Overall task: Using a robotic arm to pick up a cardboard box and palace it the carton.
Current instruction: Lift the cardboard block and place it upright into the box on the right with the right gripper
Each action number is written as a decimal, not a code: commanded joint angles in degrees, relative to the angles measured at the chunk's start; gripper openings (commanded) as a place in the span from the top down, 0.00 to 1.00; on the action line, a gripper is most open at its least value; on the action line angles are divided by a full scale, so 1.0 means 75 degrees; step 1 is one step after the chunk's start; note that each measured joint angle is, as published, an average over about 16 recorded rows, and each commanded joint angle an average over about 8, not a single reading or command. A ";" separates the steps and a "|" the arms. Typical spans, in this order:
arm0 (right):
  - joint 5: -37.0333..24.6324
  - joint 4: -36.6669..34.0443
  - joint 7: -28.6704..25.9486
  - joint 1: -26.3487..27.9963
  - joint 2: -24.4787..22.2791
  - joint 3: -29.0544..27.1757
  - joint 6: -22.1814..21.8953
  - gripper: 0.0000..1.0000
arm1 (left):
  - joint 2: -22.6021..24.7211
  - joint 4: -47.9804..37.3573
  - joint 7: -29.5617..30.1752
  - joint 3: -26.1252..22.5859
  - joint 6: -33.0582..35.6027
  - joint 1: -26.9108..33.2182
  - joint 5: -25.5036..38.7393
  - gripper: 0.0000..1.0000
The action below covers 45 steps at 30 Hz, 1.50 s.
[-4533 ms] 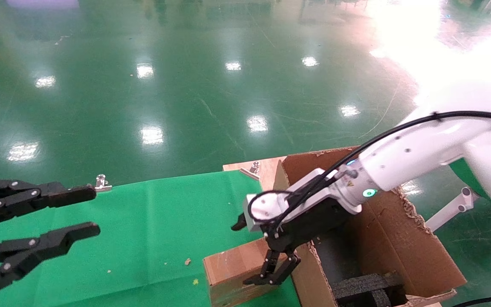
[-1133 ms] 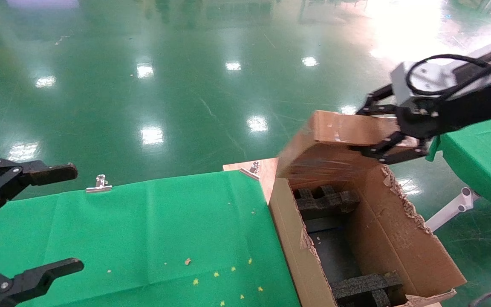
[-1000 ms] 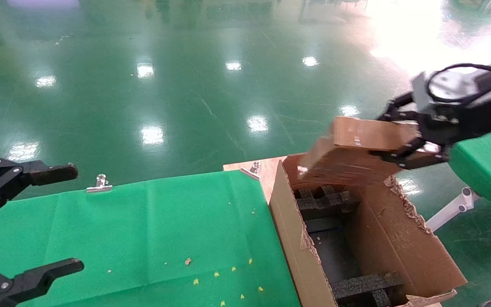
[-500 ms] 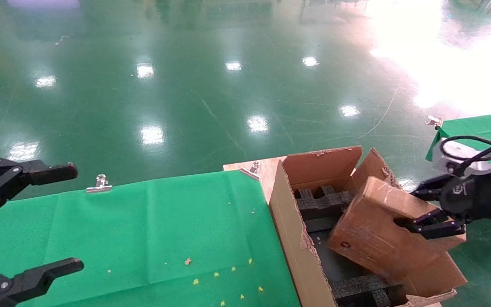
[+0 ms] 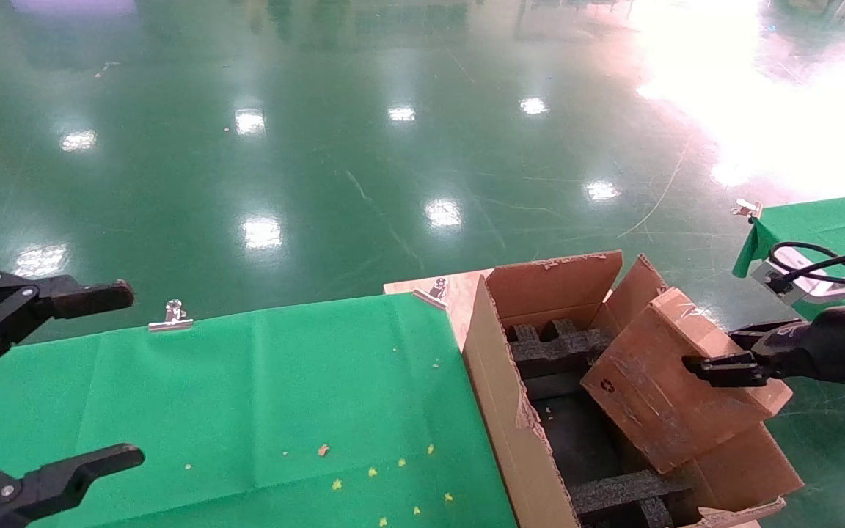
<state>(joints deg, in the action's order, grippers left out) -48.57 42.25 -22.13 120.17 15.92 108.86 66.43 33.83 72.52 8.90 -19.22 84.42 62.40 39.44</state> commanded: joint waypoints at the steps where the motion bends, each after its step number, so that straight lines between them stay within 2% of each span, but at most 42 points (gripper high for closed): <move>1: 0.0056 0.0216 -0.0266 -0.0062 -0.0132 0.0007 -0.0295 1.00 | 0.0000 0.0000 0.0000 0.0000 0.0000 0.0000 0.0000 0.00; 8: 0.0151 0.0621 -0.0500 -0.0145 -0.0362 0.0032 -0.0726 1.00 | -0.0001 -0.0002 -0.0001 0.0001 -0.0003 0.0000 -0.0002 0.00; 16: 0.0121 0.0496 -0.0436 -0.0114 -0.0282 0.0016 -0.0601 1.00 | -0.0001 -0.0001 -0.0001 0.0000 -0.0002 0.0000 -0.0002 0.00; 20: 0.0134 0.0425 -0.0672 -0.0204 -0.0180 0.0071 -0.0702 1.00 | -0.0001 -0.0002 -0.0001 0.0000 -0.0001 0.0000 -0.0002 0.00; 30: -0.0397 0.0691 -0.2340 -0.0495 0.0170 0.0509 -0.1758 1.00 | -0.0001 -0.0003 -0.0002 -0.0001 -0.0001 0.0001 -0.0003 0.00; 45: -0.1836 0.1954 -0.4917 -0.0323 0.0316 0.1113 -0.3265 1.00 | -0.0001 -0.0004 -0.0003 -0.0003 -0.0002 0.0002 -0.0005 0.00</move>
<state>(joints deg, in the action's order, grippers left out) -62.13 56.54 -58.80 117.38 18.47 117.26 41.96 33.82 72.49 8.88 -19.25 84.41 62.41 39.41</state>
